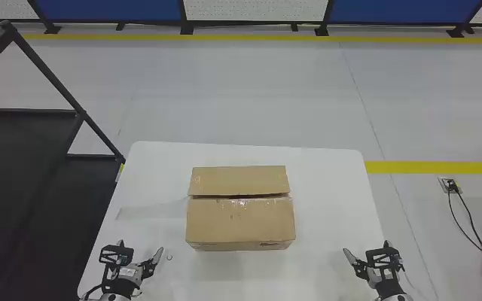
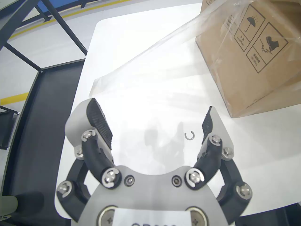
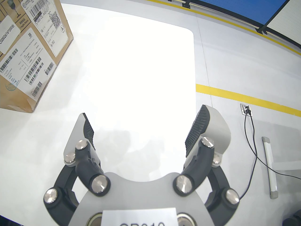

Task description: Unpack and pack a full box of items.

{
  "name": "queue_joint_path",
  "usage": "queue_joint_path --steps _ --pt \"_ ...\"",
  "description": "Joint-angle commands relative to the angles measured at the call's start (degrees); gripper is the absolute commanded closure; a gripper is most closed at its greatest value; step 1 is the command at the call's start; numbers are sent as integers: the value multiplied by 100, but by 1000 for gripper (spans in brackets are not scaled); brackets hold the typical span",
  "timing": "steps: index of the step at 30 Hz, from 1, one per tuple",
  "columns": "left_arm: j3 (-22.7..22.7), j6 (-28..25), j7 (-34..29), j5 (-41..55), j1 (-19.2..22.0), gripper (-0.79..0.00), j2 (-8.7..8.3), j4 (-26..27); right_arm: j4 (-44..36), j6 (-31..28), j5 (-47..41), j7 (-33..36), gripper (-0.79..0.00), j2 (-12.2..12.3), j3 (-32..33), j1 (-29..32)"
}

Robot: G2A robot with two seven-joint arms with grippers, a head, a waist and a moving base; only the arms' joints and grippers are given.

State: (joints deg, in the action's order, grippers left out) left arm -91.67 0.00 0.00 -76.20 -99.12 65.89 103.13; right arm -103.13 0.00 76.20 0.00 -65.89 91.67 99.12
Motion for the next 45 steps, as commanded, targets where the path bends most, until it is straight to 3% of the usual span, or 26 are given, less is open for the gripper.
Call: queue_joint_path --steps 1,25,34,38,41,45 --pt "0 0 0 0 0 -784 0 0 0 0 0 0 -784 0 0 0" --pt "1 -4 9 2 9 -785 2 4 -8 -23 1 -1 -785 -2 -15 -9" --pt "-109 -150 344 318 205 -785 30 72 -665 -800 -20 216 -785 10 -133 34" --pt "-237 -543 275 647 233 -785 23 225 -1095 -1195 -323 418 -785 24 -35 81" --pt "-502 -1575 -74 1688 241 -785 -13 347 -1422 -1332 -290 430 -785 33 8 167" --pt "-554 -1617 -119 1701 242 -785 -20 360 -1422 -1332 -290 430 -785 33 8 167"
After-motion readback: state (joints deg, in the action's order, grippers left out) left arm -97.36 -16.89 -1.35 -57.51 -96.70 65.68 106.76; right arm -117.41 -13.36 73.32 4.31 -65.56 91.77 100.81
